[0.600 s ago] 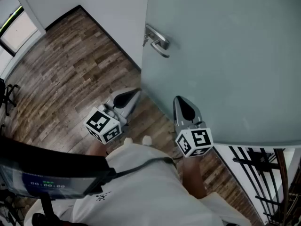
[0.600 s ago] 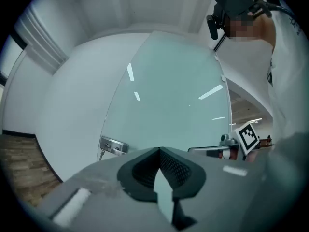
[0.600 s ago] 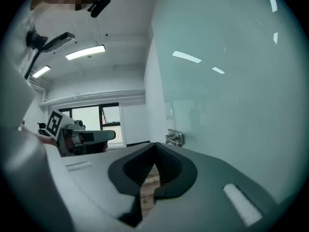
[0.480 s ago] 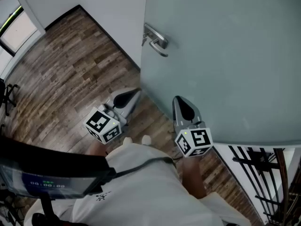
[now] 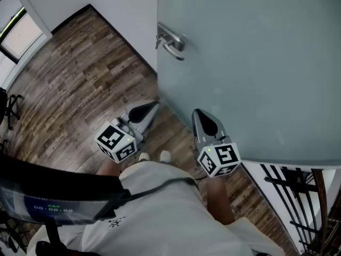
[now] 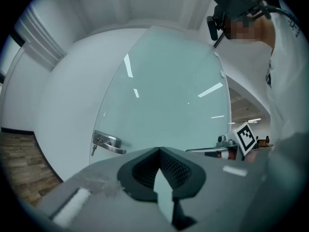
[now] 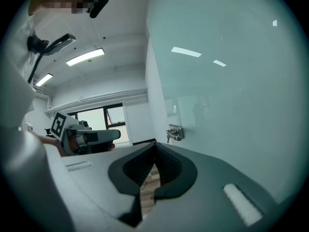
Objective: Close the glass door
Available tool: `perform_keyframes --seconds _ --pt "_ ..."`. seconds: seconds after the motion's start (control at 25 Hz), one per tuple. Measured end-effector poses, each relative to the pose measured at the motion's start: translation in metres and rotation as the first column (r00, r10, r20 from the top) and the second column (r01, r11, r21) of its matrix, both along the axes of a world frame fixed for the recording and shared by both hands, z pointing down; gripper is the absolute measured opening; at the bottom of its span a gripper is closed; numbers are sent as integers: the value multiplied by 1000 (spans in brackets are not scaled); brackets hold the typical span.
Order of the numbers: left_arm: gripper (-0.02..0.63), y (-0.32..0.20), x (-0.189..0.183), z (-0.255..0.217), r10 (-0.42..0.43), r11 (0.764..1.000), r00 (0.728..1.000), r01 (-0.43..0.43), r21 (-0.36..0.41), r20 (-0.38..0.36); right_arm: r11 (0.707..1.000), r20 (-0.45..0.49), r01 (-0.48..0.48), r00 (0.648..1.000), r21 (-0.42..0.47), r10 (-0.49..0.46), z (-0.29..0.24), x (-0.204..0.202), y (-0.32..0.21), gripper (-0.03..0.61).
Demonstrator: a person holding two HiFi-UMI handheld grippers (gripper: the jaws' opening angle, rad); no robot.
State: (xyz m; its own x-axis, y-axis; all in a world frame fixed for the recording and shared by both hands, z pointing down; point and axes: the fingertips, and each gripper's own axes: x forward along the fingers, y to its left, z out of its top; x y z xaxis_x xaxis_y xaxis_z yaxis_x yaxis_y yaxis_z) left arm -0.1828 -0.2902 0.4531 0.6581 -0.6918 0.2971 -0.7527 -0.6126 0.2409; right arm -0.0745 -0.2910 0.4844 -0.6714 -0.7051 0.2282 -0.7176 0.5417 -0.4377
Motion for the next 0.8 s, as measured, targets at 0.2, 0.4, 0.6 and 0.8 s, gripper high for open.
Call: perform_keyframes --seconds 0.2,0.4,0.6,0.8 --pt "5 4 3 11 -29 999 999 29 -22 16 999 2 28 1000 -20 -28 12 8 0 9" --pt "6 5 8 22 -50 998 998 52 -40 32 996 -13 77 997 -44 -78 27 13 4 9" --pt "6 -10 10 27 -25 999 1000 26 -44 11 996 -15 57 998 -64 -58 35 12 -4 9" --pt "6 -34 -1 26 20 999 1000 -20 -37 -3 997 -41 30 999 -69 -33 34 -2 -23 9"
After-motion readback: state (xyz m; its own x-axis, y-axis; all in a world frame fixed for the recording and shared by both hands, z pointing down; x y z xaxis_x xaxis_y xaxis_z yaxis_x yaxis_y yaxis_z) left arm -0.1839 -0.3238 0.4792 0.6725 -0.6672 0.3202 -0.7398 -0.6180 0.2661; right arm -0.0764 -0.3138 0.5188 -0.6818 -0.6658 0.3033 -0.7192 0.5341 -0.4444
